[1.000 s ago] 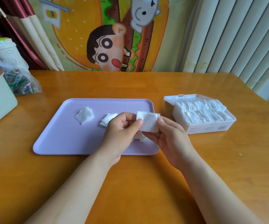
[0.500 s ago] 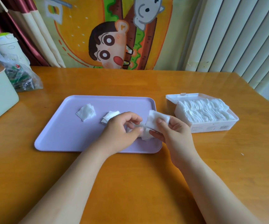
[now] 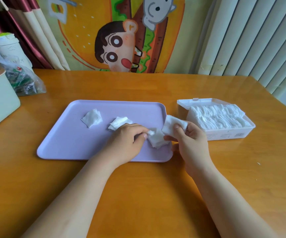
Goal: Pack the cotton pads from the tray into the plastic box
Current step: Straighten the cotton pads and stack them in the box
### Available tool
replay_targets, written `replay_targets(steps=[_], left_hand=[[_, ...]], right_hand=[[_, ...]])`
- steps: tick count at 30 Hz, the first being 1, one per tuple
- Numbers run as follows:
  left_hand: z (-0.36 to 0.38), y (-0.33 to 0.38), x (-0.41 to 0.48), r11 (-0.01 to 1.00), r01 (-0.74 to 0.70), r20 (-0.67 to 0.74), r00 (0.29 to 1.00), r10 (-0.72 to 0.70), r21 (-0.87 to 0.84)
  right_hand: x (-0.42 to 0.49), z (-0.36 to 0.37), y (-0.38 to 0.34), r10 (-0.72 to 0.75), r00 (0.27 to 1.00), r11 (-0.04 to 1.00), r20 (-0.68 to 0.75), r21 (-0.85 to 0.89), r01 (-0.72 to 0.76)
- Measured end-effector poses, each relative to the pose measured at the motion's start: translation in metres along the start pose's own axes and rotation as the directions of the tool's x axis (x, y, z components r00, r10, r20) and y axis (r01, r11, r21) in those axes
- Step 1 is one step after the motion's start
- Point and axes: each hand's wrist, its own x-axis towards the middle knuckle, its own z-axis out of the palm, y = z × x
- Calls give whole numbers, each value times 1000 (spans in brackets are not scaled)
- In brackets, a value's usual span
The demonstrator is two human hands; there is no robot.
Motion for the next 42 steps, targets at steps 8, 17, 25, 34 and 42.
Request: replay_targets(steps=[8,17,25,34,42], left_hand=[[-10,11,4,935,198,-203,943,-264,-295],[-11,24,3,554,278,19,904,-426,-784],[-8,35,1,535,243,127,961,-244,-809],[11,35,3,651,226,-41,929,-368,-724],[7,27,6,868,186,-109,959,-263,-460]], right_hand=[[-3,2,-2,-41,999,999,17,-22,42],[-5,4,-5,-48,998,999,37,12,48],[-6,2,-9,-66,983,997,169,49,58],[-7,5,-11,-39,933,999,357,44,25],[-10,6,-11,-73,964,997,254,12,72]])
